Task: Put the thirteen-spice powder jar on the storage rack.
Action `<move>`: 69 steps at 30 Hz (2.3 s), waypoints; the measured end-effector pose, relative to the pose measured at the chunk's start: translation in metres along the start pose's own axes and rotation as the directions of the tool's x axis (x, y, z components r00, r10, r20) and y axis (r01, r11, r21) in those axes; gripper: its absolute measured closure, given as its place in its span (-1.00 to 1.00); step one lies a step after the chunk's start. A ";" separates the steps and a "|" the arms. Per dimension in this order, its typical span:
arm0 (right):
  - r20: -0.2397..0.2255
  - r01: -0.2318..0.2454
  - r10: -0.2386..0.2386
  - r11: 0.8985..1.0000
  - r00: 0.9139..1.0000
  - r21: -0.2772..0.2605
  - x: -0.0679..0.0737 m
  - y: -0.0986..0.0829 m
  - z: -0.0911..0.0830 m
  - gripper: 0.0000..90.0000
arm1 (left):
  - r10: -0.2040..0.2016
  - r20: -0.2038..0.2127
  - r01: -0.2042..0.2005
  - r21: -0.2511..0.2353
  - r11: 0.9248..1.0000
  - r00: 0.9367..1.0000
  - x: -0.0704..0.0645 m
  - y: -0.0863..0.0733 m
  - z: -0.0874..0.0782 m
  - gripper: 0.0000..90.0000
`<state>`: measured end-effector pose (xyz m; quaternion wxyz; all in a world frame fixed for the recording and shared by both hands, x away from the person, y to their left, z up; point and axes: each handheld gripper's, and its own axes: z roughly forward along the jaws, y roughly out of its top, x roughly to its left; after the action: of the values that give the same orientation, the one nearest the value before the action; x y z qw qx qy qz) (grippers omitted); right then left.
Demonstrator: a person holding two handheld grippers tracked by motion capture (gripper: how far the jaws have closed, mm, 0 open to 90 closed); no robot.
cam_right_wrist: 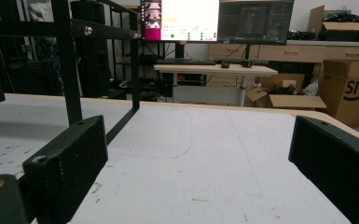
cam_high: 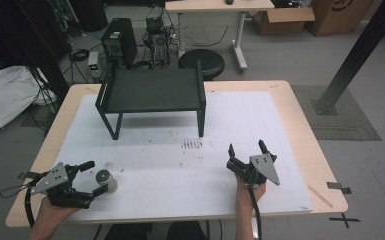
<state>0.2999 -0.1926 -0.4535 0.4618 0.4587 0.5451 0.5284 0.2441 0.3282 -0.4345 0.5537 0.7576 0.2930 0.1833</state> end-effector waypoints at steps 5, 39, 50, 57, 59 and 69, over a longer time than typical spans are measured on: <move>0.000 -0.002 0.002 1.000 1.000 0.001 0.000 0.000 0.000 -0.91 | 0.014 0.000 -0.014 0.042 0.999 1.000 -0.001 -0.002 0.003 -0.79; 0.002 -0.003 0.003 1.000 1.000 0.000 0.000 0.000 0.000 -0.91 | 0.001 0.016 -0.002 0.047 0.999 1.000 -0.001 -0.009 0.003 0.08; 0.001 -0.002 0.002 1.000 1.000 0.000 0.000 0.000 0.000 -0.91 | 0.011 0.013 -0.011 0.050 0.999 1.000 -0.001 -0.009 0.004 0.09; 0.002 -0.003 0.003 1.000 1.000 0.000 0.000 0.000 0.000 -0.91 | 0.010 0.014 -0.011 0.050 0.999 1.000 -0.001 -0.009 0.004 0.09; 0.001 -0.001 0.001 1.000 1.000 0.000 0.000 0.000 0.000 -0.91 | 0.007 0.014 -0.008 0.049 0.999 1.000 -0.001 -0.009 0.004 0.09; 0.001 -0.003 0.003 1.000 1.000 0.003 0.000 0.000 0.000 -0.91 | 0.005 0.003 -0.006 0.049 0.999 1.000 -0.002 -0.008 0.005 0.09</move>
<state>0.2999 -0.1927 -0.4535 0.4606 0.4603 0.5450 0.5282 0.2437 0.3246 -0.4433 0.5349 0.7720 0.2946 0.1765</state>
